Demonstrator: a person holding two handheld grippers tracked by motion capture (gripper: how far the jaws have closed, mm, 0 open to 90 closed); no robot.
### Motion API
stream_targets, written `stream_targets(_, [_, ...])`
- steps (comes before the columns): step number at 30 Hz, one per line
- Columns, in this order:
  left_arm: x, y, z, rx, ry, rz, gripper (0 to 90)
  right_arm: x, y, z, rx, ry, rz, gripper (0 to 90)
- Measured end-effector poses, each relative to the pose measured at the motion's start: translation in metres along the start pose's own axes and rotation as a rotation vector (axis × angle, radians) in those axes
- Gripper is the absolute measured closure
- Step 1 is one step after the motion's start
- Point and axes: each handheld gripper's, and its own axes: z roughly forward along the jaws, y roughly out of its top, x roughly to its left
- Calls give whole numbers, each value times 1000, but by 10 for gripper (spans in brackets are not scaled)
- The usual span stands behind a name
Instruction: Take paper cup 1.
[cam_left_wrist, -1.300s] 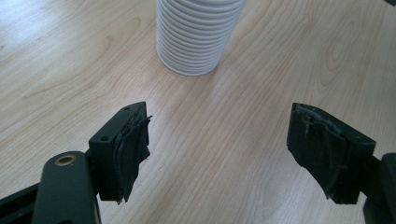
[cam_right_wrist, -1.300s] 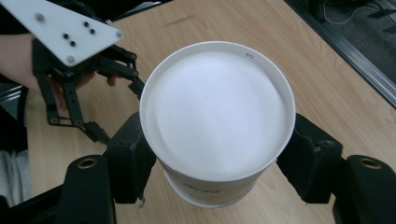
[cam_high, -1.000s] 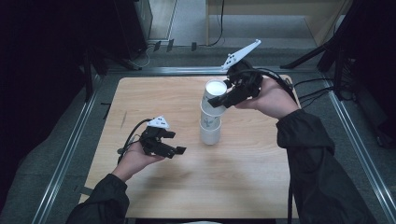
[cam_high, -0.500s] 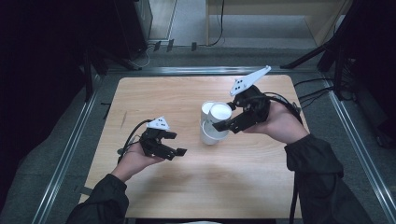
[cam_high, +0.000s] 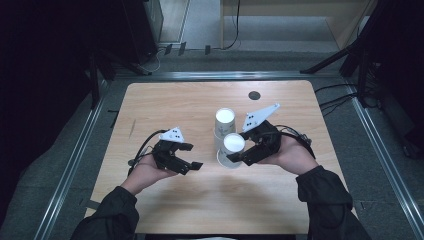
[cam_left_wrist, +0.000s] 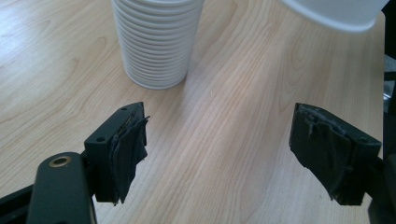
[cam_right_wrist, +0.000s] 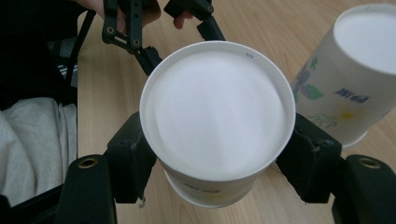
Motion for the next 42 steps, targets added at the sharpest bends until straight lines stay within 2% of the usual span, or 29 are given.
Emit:
stream_targets(7, [-5,2,5,-3,-18,34,190,-1,-20,20,-6,11,15,327])
stream_targets(11, [-9,4,11,-2,-40,47,190,-2,-26,25,-15,18,22,327])
stream_targets(15, [-13,5,18,-4,-72,55,190,-3,-35,32,-34,24,49,328])
stream_targets(20, [-18,8,23,-11,-97,70,190,-2,-41,41,-34,38,51,327])
stream_targets(27, [-24,11,33,-17,-148,95,191,0,-41,47,-40,59,51,327])
stream_targets(33, [-27,12,40,-6,-164,116,191,1,-38,49,-54,89,74,327])
stream_targets(42, [-32,13,44,-10,-183,128,196,6,-33,51,-74,123,66,329])
